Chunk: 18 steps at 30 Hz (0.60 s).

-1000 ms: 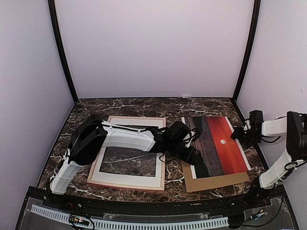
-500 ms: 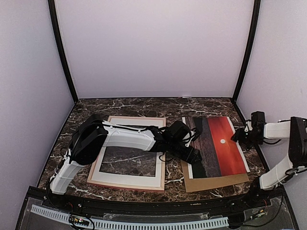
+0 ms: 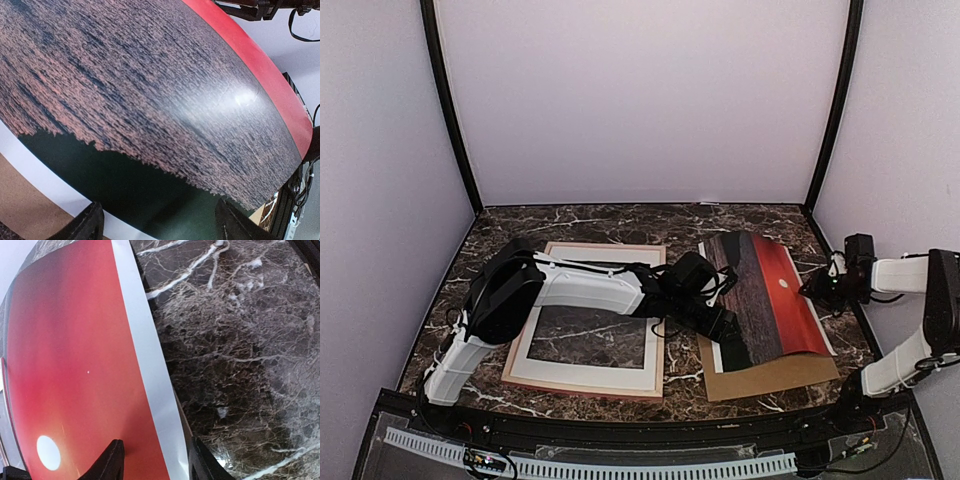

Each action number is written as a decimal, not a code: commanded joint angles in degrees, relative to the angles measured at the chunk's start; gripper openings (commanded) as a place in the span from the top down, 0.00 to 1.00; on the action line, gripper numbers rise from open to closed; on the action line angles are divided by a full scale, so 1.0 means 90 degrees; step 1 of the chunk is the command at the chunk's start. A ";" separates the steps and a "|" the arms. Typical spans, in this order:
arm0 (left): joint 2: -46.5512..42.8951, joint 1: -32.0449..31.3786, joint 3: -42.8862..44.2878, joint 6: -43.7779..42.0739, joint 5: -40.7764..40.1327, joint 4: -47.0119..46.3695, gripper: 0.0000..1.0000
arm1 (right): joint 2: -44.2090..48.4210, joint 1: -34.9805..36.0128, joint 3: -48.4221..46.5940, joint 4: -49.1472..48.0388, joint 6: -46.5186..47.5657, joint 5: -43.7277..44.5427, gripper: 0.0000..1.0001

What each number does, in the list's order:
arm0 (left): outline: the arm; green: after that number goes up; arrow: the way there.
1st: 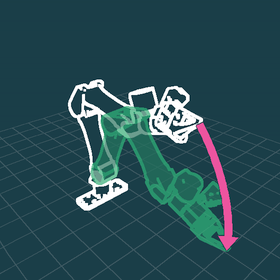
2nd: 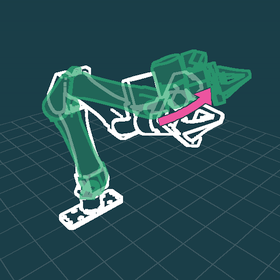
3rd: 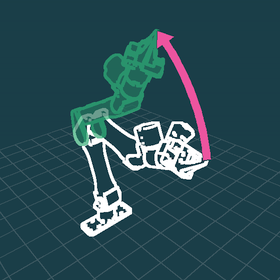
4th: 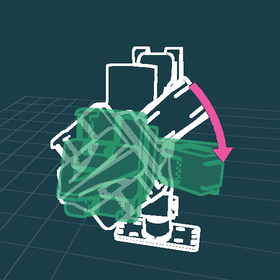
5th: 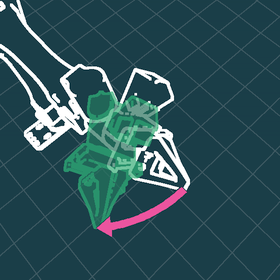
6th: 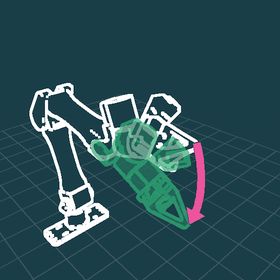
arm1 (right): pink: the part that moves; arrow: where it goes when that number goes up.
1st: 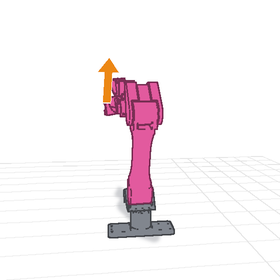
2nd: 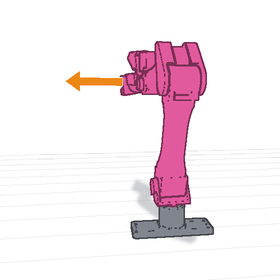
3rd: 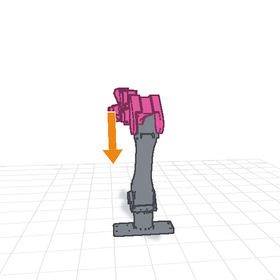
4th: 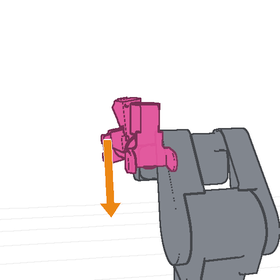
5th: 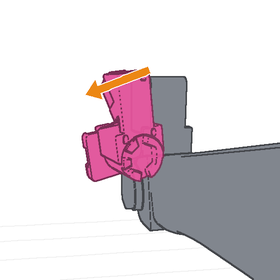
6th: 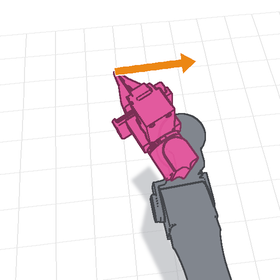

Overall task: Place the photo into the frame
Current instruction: Pick up the photo from the backboard.

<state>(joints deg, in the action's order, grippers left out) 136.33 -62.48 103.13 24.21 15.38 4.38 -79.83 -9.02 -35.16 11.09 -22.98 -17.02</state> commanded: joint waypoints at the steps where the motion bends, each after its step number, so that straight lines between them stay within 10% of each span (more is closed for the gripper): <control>1: -0.0051 -0.0006 -0.0176 -0.0035 -0.0070 0.0366 0.21 | 0.0185 0.0017 0.0183 -0.0314 -0.0074 -0.0668 0.56; 18: -0.0636 -0.0001 -0.0997 0.0069 -0.0391 0.0046 0.21 | -0.0061 -0.0041 0.0381 -0.1637 -0.1006 -0.2826 0.54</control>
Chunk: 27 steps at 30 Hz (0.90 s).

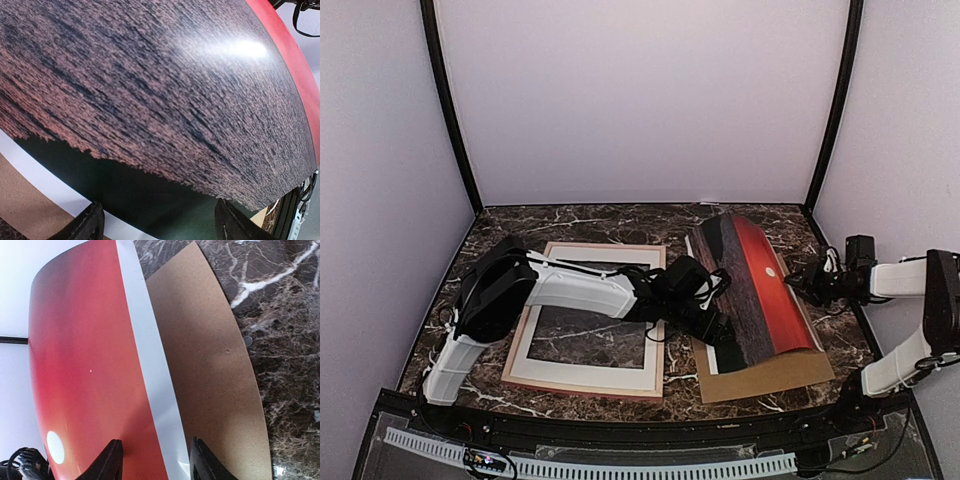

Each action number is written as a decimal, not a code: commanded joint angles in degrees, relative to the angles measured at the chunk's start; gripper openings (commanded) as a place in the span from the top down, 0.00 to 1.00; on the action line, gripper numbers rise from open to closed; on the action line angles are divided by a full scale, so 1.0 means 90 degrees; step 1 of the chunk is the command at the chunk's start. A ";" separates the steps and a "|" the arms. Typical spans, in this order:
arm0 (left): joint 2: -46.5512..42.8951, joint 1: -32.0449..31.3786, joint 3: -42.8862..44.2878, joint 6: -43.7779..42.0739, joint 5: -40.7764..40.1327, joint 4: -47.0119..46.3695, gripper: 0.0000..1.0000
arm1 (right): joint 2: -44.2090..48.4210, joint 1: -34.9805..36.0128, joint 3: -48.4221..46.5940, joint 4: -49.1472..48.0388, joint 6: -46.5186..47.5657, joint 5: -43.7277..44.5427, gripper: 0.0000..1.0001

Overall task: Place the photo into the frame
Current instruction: Pick up the photo from the backboard.

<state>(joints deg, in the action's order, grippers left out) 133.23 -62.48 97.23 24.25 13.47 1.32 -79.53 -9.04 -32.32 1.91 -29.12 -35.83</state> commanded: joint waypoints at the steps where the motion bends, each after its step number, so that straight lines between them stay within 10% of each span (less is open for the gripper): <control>1: -0.0306 -0.0001 -0.0362 0.0068 -0.0194 0.0388 0.21 | -0.0106 -0.0045 0.0065 -0.0687 -0.0383 -0.0833 0.54; 27: -0.0786 0.0172 -0.1502 0.0480 -0.0230 -0.0126 0.22 | 0.0826 -0.0090 0.0198 -0.0905 -0.0830 -0.2021 0.56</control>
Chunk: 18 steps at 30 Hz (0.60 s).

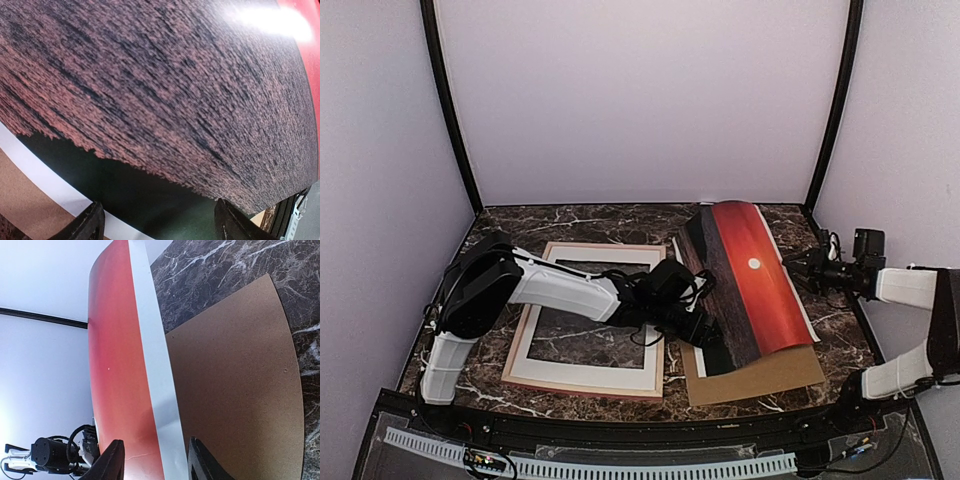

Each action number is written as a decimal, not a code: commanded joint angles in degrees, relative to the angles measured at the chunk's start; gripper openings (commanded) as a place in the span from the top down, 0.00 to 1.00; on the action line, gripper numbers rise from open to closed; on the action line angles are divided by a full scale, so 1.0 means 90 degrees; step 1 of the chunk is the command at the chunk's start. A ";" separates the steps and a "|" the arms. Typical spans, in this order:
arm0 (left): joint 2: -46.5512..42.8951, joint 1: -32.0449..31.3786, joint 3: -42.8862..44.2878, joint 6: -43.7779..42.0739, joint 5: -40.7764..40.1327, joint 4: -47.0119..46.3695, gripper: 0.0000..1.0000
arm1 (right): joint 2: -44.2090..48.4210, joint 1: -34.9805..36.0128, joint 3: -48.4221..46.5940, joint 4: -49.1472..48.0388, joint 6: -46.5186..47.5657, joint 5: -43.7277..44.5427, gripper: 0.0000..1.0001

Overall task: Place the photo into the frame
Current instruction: Pick up the photo from the backboard.

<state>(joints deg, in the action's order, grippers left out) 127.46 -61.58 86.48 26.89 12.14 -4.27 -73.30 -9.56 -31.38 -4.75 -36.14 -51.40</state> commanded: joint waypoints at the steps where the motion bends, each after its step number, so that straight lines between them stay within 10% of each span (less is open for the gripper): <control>1: -0.0152 0.0078 -0.0319 0.0198 -0.0085 0.0495 0.22 | 0.0147 -0.0031 0.0104 -0.0172 -0.0052 -0.0348 0.57; 18: -0.0290 0.0153 -0.0503 0.0280 -0.0089 0.0330 0.22 | 0.0681 -0.0031 0.0178 0.0128 0.0107 -0.0851 0.62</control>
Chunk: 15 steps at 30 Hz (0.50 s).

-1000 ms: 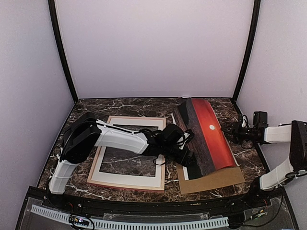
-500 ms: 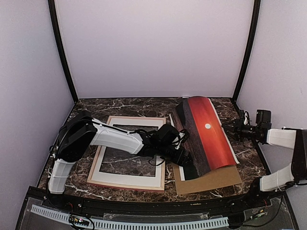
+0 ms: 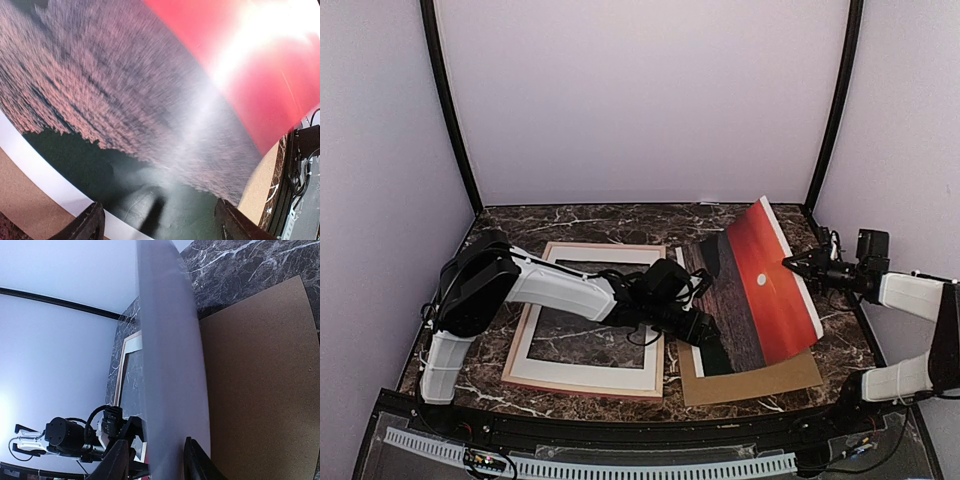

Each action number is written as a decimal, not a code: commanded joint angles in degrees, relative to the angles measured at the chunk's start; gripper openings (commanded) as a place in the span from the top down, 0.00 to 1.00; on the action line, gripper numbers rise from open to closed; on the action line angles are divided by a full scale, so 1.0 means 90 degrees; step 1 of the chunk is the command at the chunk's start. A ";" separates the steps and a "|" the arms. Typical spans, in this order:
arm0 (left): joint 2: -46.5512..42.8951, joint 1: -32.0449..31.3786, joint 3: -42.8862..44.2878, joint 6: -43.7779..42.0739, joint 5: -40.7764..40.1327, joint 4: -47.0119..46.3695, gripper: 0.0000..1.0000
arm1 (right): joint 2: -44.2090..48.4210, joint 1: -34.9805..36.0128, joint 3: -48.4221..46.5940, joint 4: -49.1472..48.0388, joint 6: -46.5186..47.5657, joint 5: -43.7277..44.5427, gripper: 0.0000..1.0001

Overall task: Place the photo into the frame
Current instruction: Pick up the photo from the backboard.

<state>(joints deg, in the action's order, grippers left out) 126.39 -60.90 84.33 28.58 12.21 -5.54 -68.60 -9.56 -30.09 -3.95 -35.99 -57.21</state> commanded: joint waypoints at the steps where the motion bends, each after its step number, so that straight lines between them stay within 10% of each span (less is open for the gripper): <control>1: -0.0180 0.0085 -0.0280 0.0095 -0.0101 0.0467 0.22 | 0.0186 -0.0031 0.0041 0.0067 0.0094 -0.0196 0.63; 15: -0.0215 0.0097 -0.0298 0.0080 -0.0080 0.0437 0.22 | 0.0005 -0.0012 -0.0373 0.1613 0.1016 0.1045 0.70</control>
<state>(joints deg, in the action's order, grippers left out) 125.86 -60.64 83.48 28.77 12.29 -6.13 -67.75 -9.56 -31.94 6.85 -30.17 -51.77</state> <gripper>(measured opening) 0.778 0.307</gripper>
